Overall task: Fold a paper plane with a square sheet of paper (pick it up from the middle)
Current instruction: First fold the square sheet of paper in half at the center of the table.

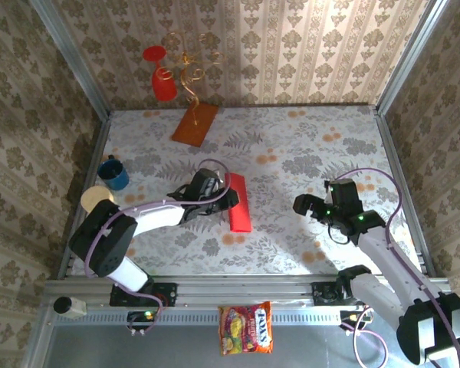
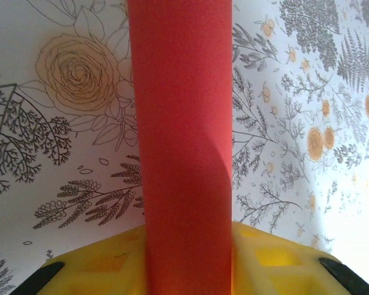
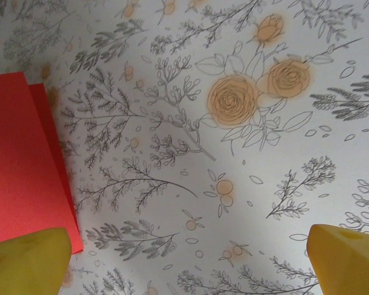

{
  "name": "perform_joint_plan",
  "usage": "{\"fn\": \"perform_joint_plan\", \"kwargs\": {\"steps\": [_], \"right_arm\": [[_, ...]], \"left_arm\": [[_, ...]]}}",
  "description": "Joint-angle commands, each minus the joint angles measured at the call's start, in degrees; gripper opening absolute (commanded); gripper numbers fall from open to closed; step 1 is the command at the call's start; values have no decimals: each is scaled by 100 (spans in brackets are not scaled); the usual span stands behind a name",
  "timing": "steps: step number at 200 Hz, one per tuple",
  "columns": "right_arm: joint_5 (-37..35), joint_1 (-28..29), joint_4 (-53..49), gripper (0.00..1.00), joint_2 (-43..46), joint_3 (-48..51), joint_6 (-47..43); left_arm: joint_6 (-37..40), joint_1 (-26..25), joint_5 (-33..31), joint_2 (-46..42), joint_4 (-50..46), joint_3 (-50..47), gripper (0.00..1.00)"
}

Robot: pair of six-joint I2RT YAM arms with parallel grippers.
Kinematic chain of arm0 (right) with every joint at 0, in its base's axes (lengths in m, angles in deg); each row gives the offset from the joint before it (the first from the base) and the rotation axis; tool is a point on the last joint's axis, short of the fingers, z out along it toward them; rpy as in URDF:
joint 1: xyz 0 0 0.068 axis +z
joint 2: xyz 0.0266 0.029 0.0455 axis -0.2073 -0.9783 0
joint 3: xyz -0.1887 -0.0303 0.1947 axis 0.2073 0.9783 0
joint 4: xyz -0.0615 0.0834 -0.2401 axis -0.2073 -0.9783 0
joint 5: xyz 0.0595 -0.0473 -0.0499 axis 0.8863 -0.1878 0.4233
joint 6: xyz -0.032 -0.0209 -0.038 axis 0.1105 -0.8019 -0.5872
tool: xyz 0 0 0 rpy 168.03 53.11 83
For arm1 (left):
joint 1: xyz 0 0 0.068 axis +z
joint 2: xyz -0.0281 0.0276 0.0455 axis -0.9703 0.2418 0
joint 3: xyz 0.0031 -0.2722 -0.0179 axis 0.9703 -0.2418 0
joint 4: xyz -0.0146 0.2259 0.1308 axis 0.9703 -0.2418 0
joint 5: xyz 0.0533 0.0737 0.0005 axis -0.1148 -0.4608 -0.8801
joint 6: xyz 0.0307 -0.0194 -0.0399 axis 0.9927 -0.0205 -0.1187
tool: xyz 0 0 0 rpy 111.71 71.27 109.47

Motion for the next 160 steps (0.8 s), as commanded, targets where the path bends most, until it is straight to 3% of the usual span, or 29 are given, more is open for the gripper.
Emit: {"fn": "perform_joint_plan", "kwargs": {"steps": [1, 44, 71, 160], "right_arm": [[435, 39, -71, 100, -130, -57, -100], [359, 522, 242, 100, -583, -229, 142], [221, 834, 431, 100, -903, -361, 277], [7, 1274, 859, 100, -1549, -586, 475]], "left_arm": [[85, 19, 563, 0, 585, -37, 34], [29, 4, 1152, 513, 1025, 34, 33], [110, 42, 1036, 635, 843, 26, 34], [822, 77, 18, 390, -707, 377, 63]]}}
